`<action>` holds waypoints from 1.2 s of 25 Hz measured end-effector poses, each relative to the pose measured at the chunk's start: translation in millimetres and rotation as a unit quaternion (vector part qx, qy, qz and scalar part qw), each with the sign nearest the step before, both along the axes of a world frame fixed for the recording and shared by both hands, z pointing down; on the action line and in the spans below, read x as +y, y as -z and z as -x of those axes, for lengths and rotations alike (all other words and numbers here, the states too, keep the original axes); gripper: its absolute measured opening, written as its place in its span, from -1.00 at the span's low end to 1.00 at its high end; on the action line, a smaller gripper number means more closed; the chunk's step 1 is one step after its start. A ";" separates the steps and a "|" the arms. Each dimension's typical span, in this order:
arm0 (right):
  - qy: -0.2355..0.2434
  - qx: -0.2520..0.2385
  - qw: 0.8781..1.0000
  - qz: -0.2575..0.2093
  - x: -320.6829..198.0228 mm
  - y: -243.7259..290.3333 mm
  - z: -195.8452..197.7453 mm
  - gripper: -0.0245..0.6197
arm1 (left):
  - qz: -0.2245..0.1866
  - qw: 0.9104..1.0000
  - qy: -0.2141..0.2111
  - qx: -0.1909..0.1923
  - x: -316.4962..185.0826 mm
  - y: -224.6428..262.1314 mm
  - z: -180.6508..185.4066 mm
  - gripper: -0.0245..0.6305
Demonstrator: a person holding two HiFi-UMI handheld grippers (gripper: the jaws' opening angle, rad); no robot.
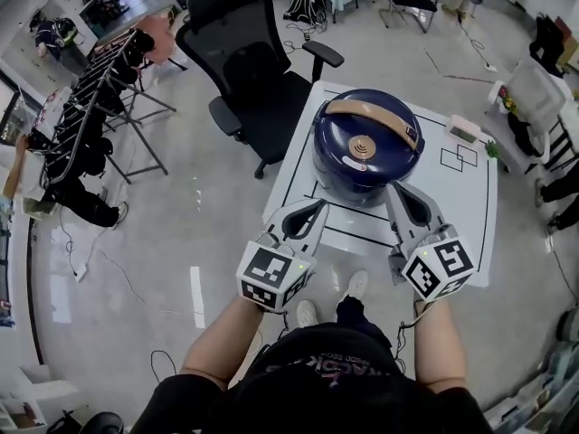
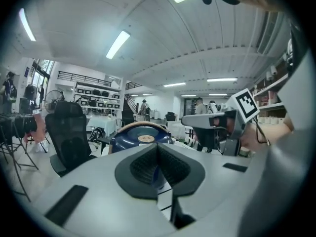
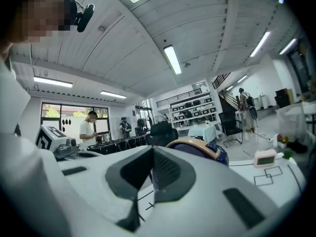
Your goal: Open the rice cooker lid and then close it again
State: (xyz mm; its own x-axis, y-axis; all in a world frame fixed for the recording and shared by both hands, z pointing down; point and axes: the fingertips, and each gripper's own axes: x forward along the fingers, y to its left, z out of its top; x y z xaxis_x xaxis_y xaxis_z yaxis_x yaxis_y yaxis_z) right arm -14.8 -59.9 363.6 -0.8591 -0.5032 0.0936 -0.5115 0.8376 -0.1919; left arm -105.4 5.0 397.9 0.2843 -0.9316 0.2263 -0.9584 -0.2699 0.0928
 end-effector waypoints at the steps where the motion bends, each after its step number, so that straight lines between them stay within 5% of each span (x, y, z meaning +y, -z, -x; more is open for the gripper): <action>1: -0.008 0.002 1.000 0.001 8.1 -1.7 -2.9 -0.92 | 0.001 1.000 -0.007 0.003 6.3 -1.5 -1.5 -0.92; 15: -0.087 0.030 0.996 -0.001 75.5 -5.7 -51.1 -0.92 | -0.010 0.995 -0.094 0.017 49.4 0.2 -48.3 -0.92; 30: -0.009 0.013 1.000 -0.008 81.1 4.7 -107.6 -0.92 | -0.027 1.000 -0.004 -0.011 48.3 21.0 -113.6 -0.92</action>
